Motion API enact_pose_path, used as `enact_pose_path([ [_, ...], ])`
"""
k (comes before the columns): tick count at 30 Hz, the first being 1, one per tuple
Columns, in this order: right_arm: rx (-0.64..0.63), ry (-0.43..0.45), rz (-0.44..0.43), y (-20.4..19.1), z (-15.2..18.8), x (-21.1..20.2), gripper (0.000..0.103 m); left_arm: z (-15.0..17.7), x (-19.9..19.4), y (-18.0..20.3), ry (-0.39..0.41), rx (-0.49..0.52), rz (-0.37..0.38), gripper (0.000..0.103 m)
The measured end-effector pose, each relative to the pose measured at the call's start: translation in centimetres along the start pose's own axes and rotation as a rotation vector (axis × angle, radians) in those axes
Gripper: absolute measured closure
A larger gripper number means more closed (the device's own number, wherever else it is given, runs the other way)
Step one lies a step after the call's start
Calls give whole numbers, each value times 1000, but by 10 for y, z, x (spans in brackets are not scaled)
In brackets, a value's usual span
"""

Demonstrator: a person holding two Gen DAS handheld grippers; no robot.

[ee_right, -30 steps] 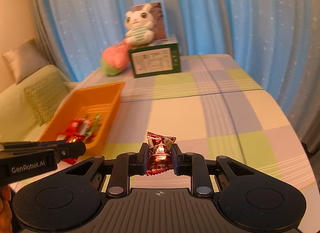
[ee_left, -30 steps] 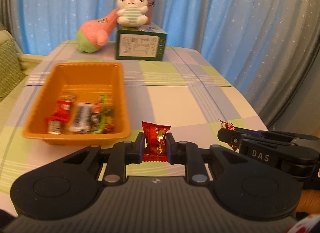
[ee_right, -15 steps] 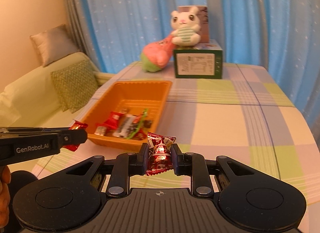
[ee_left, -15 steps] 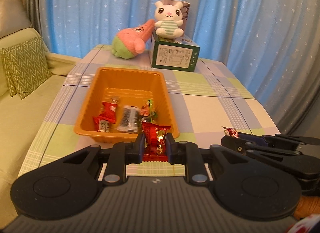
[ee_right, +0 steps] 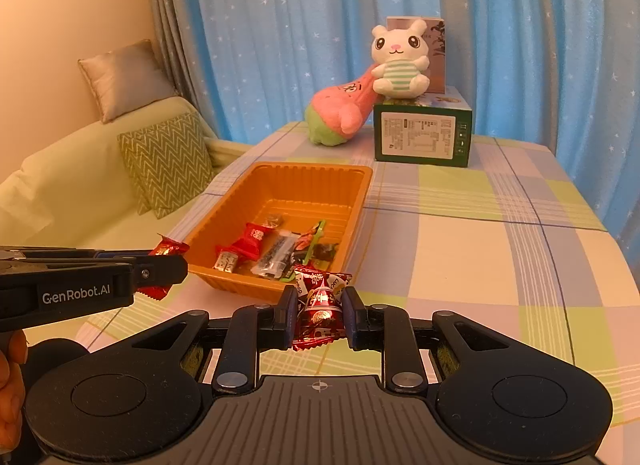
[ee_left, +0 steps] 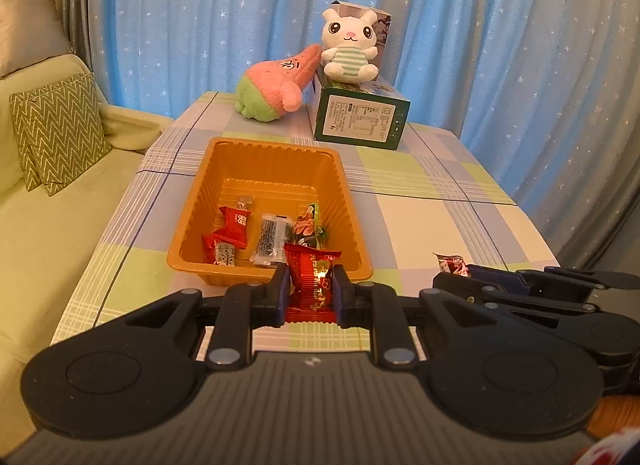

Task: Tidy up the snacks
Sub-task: 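Lift both held red candies and carry them over the orange tray, then lower both held red candies into the orange tray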

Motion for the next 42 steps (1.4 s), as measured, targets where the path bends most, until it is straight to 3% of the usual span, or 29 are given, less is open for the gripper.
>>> enact_pose_path([
  [21,-16,-11,-49,-8,-29,46,79,-42,30,-38,8,-18,-47,84],
  [42,-3,-49,-59,20,-83,146,79,-102,111,-54,-36,26,-20,84],
])
Point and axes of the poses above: each gripper's, at about its wrist camera, not at the fingertips, and x roughly the way its jaws point, y to its right, z to its underside, the point moved 5 cm from there along x, roughly the way its jaws point, and after that the axes turned 9 degrees about -x, right-handed, at the moved point
